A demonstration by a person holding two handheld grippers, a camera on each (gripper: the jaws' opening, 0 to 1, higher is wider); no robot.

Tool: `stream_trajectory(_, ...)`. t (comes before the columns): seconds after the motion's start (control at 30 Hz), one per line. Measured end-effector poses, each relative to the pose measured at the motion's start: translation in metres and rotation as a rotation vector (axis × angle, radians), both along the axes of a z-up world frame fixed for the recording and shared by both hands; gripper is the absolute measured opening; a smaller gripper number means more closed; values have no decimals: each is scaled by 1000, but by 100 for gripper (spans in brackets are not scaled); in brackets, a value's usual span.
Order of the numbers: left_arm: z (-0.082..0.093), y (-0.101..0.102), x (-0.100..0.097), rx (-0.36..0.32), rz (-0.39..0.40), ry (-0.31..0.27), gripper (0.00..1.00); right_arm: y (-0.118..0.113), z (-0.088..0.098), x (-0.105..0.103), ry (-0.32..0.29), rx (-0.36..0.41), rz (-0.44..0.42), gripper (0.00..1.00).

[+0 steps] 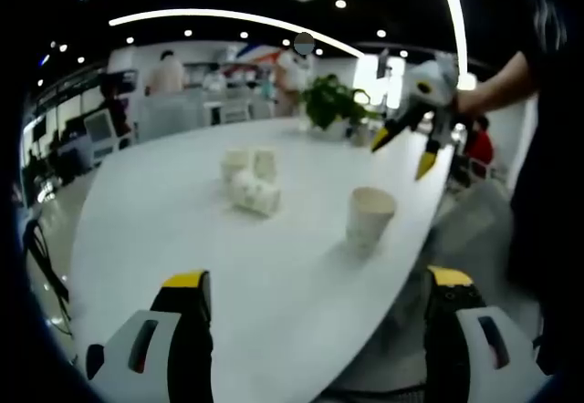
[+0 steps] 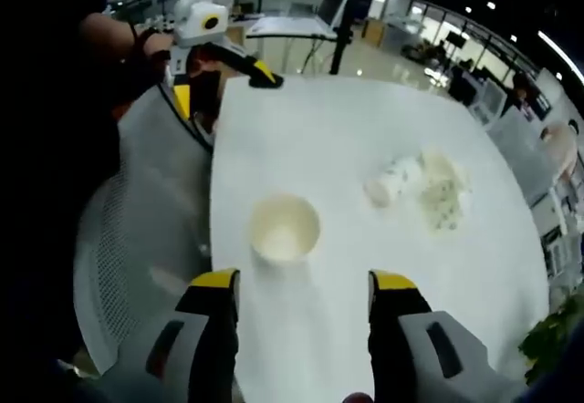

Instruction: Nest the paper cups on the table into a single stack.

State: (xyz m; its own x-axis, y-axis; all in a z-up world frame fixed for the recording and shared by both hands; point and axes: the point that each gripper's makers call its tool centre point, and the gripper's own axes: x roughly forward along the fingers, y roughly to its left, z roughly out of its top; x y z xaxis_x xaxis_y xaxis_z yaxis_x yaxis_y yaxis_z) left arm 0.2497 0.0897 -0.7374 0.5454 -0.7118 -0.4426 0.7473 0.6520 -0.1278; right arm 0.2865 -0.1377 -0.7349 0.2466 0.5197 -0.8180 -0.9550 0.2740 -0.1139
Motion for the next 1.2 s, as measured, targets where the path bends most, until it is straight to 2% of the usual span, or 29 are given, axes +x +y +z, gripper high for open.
stream_trajectory(0.07, 1, 0, 1, 0, -3, -3, 96, -2, 5, 4, 5, 31, -45, 54)
stream_trajectory(0.23, 0, -3, 1, 2, -16, 0, 96, -11, 14, 18, -38, 80, -139, 58)
stream_trajectory(0.53, 2, -3, 3, 7, -33, 1, 96, -23, 21, 27, -83, 122, -259, 68)
stream_trajectory(1.1, 3, -5, 2, 10, -57, 4, 96, -43, 33, 36, -125, 183, -386, 85)
stream_trajectory(1.2, 2, -4, 1, 18, -59, 8, 96, -47, 38, 42, -142, 215, -428, 90)
